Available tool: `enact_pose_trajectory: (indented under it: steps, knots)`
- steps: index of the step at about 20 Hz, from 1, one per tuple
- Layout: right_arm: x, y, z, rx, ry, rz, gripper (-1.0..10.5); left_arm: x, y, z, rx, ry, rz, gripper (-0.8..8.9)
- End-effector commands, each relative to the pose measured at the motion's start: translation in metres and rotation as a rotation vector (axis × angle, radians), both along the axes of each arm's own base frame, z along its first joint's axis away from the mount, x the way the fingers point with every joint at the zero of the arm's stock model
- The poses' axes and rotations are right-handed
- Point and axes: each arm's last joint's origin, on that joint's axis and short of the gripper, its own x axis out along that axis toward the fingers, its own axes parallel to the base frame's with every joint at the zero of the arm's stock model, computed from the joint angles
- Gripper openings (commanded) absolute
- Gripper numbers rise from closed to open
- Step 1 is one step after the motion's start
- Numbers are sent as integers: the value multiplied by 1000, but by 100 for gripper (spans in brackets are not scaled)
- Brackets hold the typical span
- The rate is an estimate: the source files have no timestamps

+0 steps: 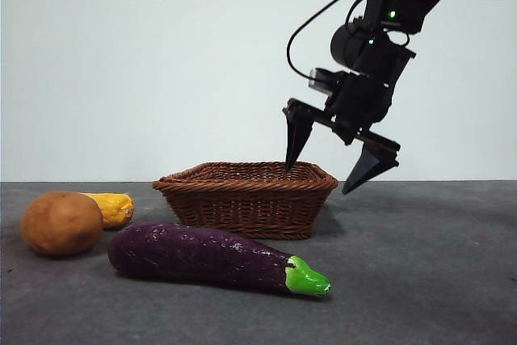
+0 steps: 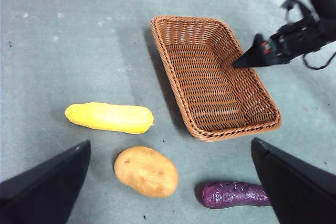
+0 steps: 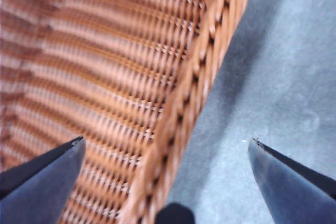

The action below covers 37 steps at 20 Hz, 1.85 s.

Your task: Help me put the vegetables on the table into the basket

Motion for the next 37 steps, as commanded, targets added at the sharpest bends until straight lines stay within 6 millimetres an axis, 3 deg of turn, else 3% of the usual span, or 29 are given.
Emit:
enact_pose_trajectory:
  steps: [1, 3, 6, 10, 13, 18, 20, 23, 26, 29, 33, 37]
  knots:
    - [5, 3, -11, -8, 1, -14, 446, 0, 0, 1, 1, -4, 2, 629]
    - [7, 4, -13, 1, -5, -27, 399, 0, 0, 1, 1, -4, 2, 629]
    - [6, 6, -17, 1, 8, -29, 187, 1, 0, 0, 1, 1, 2, 629]
    - [6, 11, -23, 7, 22, -18, 158, 5, 0, -2, 0, 18, 2, 629]
    - [6, 13, -23, 5, 16, -15, -11, 7, 0, -3, -1, 27, 2, 629]
    - [6, 13, -16, 17, -2, -48, -11, 10, 1, -4, 1, 38, 7, 629]
    - [4, 12, 9, 39, -57, -49, -11, 14, 2, -7, 13, 55, 26, 629]
    - [-12, 6, 73, 89, -198, -41, -11, 24, 2, -13, 6, 101, 30, 629]
    - [-48, -7, 141, 111, -344, -1, -11, 47, 5, -25, -23, 175, 68, 628]
    - [-90, -23, 192, 103, -448, 52, -11, 81, 8, -37, -74, 231, 151, 628]
    - [-135, -39, 234, 109, -544, 78, -11, 133, 10, -55, -194, 415, 246, 628]
    - [-157, -47, 246, 95, -550, 107, -11, 172, 3, -68, -277, 581, 323, 627]
